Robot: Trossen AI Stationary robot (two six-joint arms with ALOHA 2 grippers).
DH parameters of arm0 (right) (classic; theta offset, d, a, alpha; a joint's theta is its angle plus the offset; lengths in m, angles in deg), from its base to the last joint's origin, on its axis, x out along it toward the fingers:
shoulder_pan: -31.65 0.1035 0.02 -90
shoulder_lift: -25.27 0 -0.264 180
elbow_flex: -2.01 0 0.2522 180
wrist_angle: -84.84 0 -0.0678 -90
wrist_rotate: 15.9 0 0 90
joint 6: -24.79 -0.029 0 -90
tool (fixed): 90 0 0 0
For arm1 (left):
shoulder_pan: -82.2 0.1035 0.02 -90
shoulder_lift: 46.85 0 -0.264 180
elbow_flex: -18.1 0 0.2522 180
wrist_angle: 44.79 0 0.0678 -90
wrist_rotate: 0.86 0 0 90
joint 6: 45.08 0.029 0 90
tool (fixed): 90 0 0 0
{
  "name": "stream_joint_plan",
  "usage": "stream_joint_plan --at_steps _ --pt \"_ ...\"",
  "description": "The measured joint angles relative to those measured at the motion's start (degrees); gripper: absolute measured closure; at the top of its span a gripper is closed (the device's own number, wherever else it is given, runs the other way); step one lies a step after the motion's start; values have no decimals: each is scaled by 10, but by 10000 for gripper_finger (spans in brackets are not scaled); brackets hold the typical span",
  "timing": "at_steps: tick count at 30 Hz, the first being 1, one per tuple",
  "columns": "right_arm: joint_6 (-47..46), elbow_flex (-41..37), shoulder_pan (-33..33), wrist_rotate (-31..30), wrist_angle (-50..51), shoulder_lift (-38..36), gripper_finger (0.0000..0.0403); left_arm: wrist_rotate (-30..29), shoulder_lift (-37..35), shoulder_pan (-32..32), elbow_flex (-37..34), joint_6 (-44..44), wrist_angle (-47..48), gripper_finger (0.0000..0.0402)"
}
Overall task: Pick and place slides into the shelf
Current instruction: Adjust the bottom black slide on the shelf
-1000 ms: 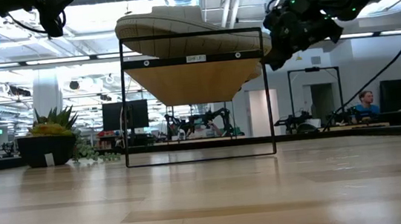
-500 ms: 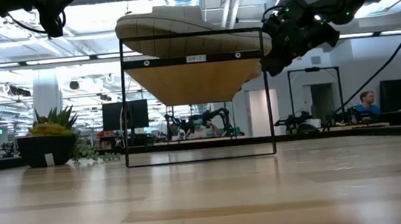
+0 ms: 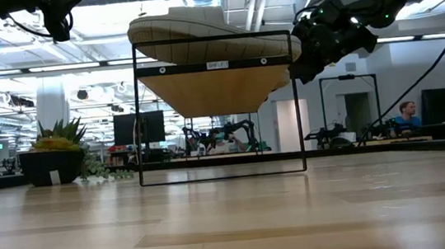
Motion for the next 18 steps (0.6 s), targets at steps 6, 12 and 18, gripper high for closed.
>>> stream_joint_plan --at_steps 6,12,18 --pt "0 0 20 0 1 0 403 0 0 0 0 0 0 182" --pt "0 0 26 0 5 0 403 0 0 0 0 0 0 182" --pt "14 0 23 -17 5 0 403 0 0 0 0 0 0 182"
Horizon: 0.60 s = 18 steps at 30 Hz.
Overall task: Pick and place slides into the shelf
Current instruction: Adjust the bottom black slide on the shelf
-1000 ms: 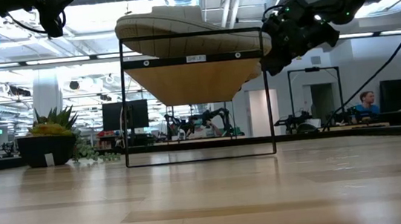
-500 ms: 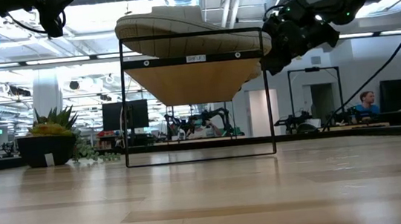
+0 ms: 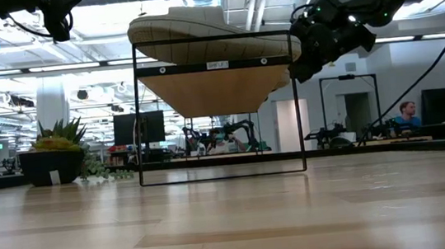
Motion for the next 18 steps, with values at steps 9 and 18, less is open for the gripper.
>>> stream_joint_plan --at_steps 9,18 --pt "7 11 -11 -12 -6 6 403 0 0 0 0 0 2 182" --pt "7 96 6 -14 14 91 403 0 0 0 0 0 4 182"
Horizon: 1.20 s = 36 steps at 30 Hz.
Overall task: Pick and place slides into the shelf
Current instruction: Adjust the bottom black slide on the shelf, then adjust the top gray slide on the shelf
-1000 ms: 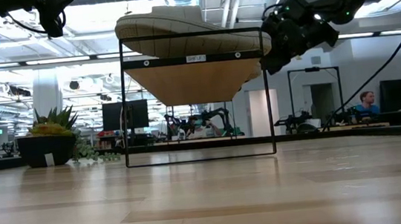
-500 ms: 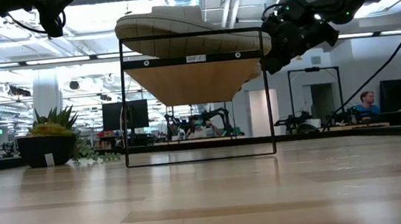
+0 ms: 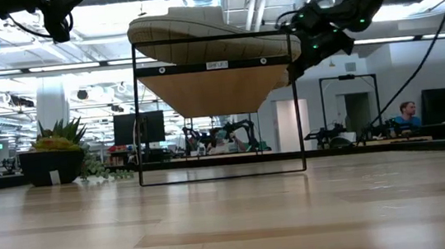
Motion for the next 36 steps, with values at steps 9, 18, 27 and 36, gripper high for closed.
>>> stream_joint_plan --at_steps 9,18,27,36 --pt "55 67 18 -47 103 5 403 1 0 0 0 0 0 182" --pt "50 75 3 -36 156 -75 403 6 0 0 0 0 20 182" --pt "83 75 58 -34 337 -132 403 6 0 0 0 0 25 182" --pt "86 70 105 -77 398 -123 403 4 1 -15 0 -21 67 182"
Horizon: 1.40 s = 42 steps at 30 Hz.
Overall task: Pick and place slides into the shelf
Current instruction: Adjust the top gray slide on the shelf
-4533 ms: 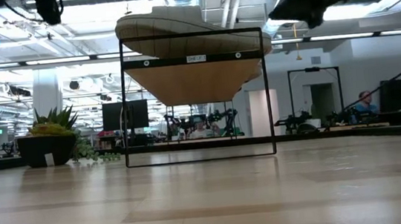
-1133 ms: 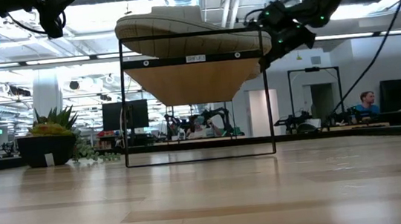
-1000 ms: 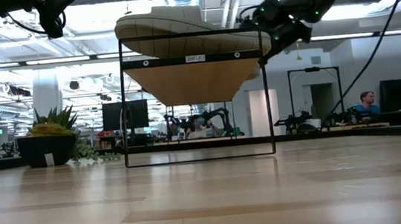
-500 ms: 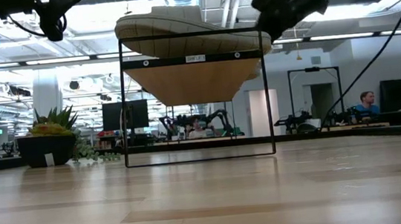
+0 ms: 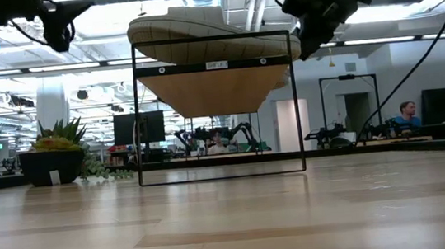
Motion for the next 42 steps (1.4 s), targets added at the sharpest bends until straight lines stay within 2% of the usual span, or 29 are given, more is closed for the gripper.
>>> stream_joint_plan --at_steps 9,21,33,42 --pt "2 0 7 -24 36 0 403 -43 0 -37 0 2 86 182" --pt "2 0 30 -25 48 1 403 -48 0 -50 0 -10 175 182" --pt "3 0 49 -28 22 15 403 -59 0 -50 0 -9 178 182" --pt "2 0 49 -33 -12 56 403 -63 0 -51 0 -8 177 182"
